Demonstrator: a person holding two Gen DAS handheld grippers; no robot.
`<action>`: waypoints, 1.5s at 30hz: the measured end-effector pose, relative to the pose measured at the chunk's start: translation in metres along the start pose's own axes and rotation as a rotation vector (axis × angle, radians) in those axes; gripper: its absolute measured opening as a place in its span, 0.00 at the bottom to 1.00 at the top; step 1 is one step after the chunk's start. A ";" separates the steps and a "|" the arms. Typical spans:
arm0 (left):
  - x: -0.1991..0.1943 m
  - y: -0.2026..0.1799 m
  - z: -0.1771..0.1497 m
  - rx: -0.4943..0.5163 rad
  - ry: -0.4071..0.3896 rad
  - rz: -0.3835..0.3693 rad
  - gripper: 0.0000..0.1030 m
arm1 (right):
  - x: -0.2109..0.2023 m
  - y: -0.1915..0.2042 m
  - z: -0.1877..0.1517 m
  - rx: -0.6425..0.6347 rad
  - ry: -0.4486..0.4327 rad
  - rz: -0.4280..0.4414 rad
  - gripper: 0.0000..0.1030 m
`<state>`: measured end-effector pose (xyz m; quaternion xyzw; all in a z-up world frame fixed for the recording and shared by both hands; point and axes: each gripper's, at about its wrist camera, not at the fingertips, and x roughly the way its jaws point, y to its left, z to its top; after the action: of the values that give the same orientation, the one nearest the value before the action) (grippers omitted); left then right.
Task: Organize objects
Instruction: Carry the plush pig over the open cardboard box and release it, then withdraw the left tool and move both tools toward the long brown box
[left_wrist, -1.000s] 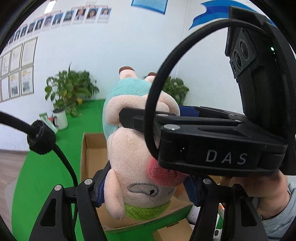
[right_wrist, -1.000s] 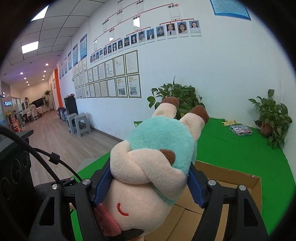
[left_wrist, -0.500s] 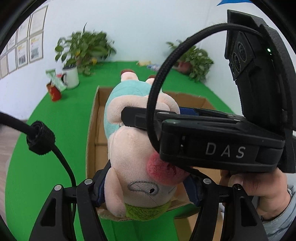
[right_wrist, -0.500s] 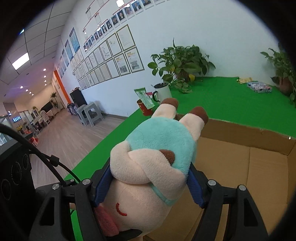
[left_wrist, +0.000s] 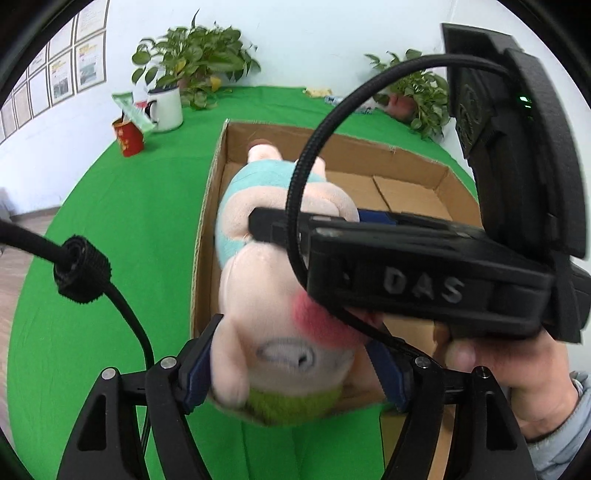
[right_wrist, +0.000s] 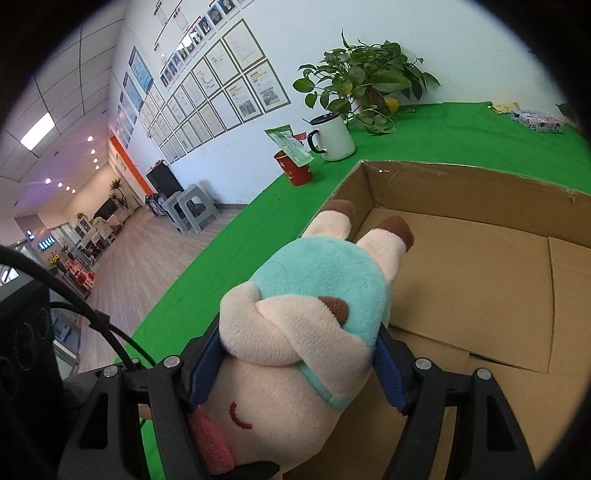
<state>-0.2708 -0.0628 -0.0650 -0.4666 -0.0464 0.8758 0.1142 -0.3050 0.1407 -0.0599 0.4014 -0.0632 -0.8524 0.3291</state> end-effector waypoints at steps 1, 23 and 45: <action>-0.004 0.001 -0.002 -0.009 0.007 -0.005 0.68 | 0.001 0.000 0.000 0.000 0.009 -0.016 0.70; -0.094 -0.013 -0.050 0.005 -0.241 0.154 0.79 | -0.095 -0.002 -0.018 0.085 -0.154 -0.153 0.99; -0.173 -0.135 -0.146 0.106 -0.402 0.210 1.00 | -0.223 0.023 -0.185 -0.015 -0.232 -0.598 0.99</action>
<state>-0.0359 0.0222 0.0183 -0.2786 0.0267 0.9594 0.0353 -0.0558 0.2887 -0.0322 0.3000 0.0267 -0.9518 0.0575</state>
